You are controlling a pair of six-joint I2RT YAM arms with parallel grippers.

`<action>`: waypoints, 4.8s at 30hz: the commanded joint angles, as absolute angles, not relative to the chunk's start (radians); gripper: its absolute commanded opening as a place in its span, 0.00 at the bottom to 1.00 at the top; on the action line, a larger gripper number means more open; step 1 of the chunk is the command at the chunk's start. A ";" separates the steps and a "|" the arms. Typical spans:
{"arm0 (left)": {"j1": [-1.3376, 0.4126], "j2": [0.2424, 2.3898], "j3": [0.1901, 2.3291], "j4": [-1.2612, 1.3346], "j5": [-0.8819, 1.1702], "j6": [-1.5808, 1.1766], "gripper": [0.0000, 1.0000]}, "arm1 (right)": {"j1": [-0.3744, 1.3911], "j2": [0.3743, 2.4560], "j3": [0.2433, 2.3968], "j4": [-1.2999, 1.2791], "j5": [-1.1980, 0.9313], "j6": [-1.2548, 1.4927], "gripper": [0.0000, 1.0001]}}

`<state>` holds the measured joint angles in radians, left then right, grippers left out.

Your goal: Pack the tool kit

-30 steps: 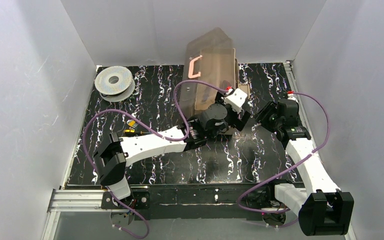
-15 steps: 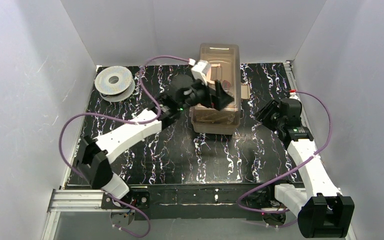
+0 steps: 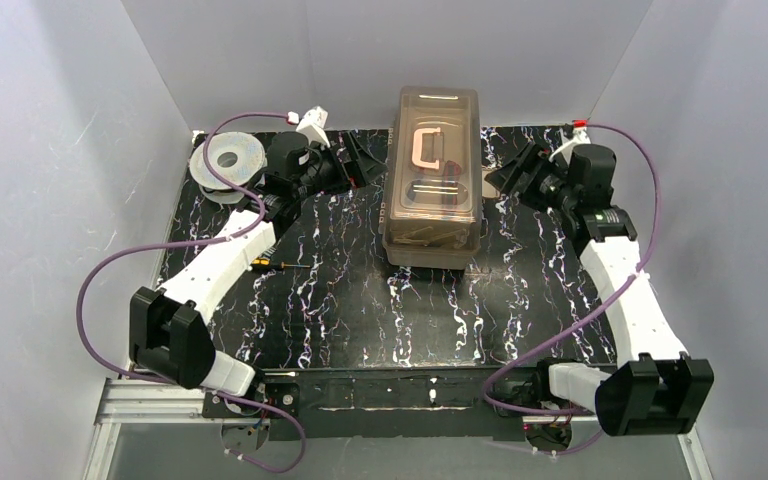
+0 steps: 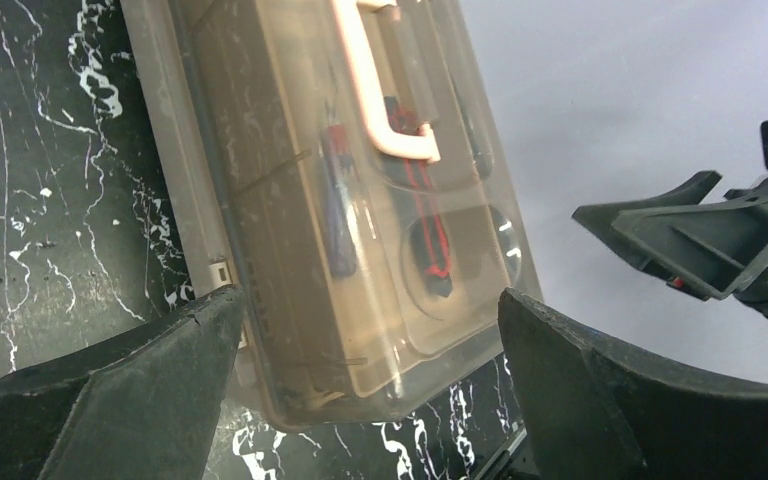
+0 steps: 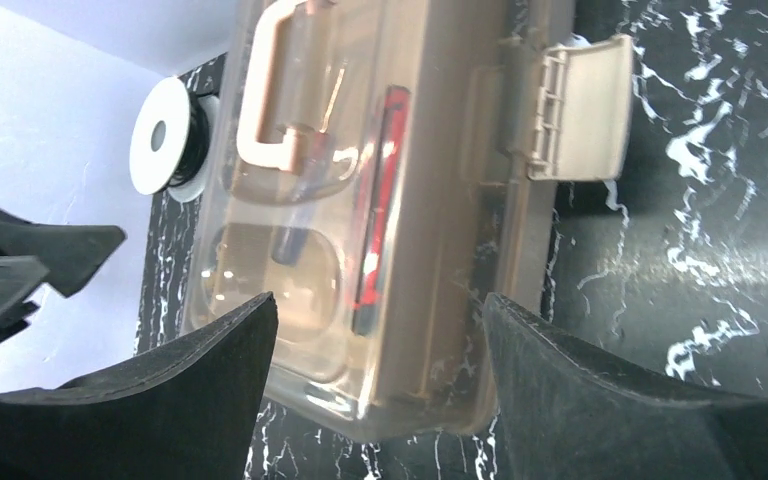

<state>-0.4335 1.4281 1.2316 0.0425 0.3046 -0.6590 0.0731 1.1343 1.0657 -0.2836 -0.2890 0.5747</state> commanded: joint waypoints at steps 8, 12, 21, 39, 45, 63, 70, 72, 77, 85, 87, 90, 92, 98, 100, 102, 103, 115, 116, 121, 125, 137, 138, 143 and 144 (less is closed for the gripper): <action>-0.409 1.557 1.237 0.134 0.418 -0.738 0.98 | 0.113 1.283 1.238 -0.310 -0.330 0.524 0.86; -0.408 1.643 1.271 0.155 0.464 -0.768 0.98 | 0.132 1.369 1.296 -0.354 -0.332 0.507 0.87; -0.408 1.710 1.247 0.230 0.522 -0.821 0.98 | 0.202 1.483 1.315 -0.411 -0.241 0.485 0.88; -0.407 1.125 0.798 0.088 0.328 -0.704 0.98 | 0.533 1.370 1.060 -0.299 -0.283 0.616 0.84; -0.400 1.058 0.863 -0.091 0.214 -0.590 0.98 | 0.482 1.312 1.115 -0.370 -0.200 0.588 0.88; -0.263 1.643 1.403 -0.045 0.529 -0.617 0.98 | -0.044 1.379 0.901 -0.092 -0.294 0.788 0.77; -0.267 1.843 1.556 0.044 0.576 -0.693 0.98 | -0.046 1.619 0.912 0.104 -0.390 0.864 0.70; -0.288 1.928 1.635 0.075 0.595 -0.698 0.97 | -0.044 1.708 0.904 0.266 -0.494 0.927 0.53; -0.354 2.131 1.851 0.055 0.638 -0.701 0.97 | 0.037 1.909 1.025 0.428 -0.607 1.007 0.10; -0.371 2.215 1.924 -0.031 0.668 -0.656 0.97 | 0.097 1.825 0.990 0.688 -0.732 1.114 0.10; -0.372 2.213 1.918 -0.033 0.665 -0.653 0.97 | 0.096 1.806 0.982 0.689 -0.733 1.112 0.10; -0.371 2.207 1.912 -0.038 0.666 -0.651 0.96 | 0.096 1.789 0.970 0.690 -0.740 1.118 0.09; -0.371 2.201 1.909 -0.042 0.665 -0.646 0.96 | 0.095 1.781 0.960 0.672 -0.736 1.119 0.09; -0.371 2.197 1.907 -0.043 0.668 -0.641 0.96 | 0.075 1.836 0.898 0.917 -0.784 1.254 0.08; -0.371 2.199 1.908 -0.044 0.671 -0.645 0.96 | 0.075 1.867 0.904 0.993 -0.806 1.306 0.08; -0.373 2.198 1.905 -0.044 0.672 -0.645 0.96 | 0.075 1.891 0.911 1.057 -0.824 1.344 0.08; -0.373 2.198 1.902 -0.042 0.672 -0.646 0.96 | 0.075 1.899 0.911 1.097 -0.830 1.366 0.08; -0.373 2.195 1.895 -0.055 0.667 -0.632 0.95 | 0.060 1.825 0.852 1.161 -0.834 1.384 0.04; -0.373 2.196 1.896 -0.058 0.667 -0.629 0.95 | 0.060 1.817 0.850 1.149 -0.832 1.378 0.04; -0.374 2.197 1.896 -0.072 0.661 -0.618 0.94 | 0.054 1.775 0.831 1.098 -0.818 1.339 0.03; -0.378 2.194 1.896 -0.082 0.654 -0.606 0.94 | 0.055 1.736 0.851 0.955 -0.799 1.278 0.02; -0.393 2.193 1.871 -0.132 0.629 -0.572 0.93 | 0.156 1.714 1.275 -0.151 -0.414 0.812 0.01; -0.393 2.185 1.859 -0.133 0.625 -0.567 0.93 | 0.173 1.717 1.305 -0.200 -0.362 0.796 0.02; -0.393 2.183 1.846 -0.167 0.614 -0.541 0.93 | 0.264 1.807 1.509 -0.488 -0.143 0.750 0.04; -0.393 2.188 1.849 -0.176 0.615 -0.539 0.93 | 0.286 1.830 1.559 -0.541 -0.068 0.749 0.04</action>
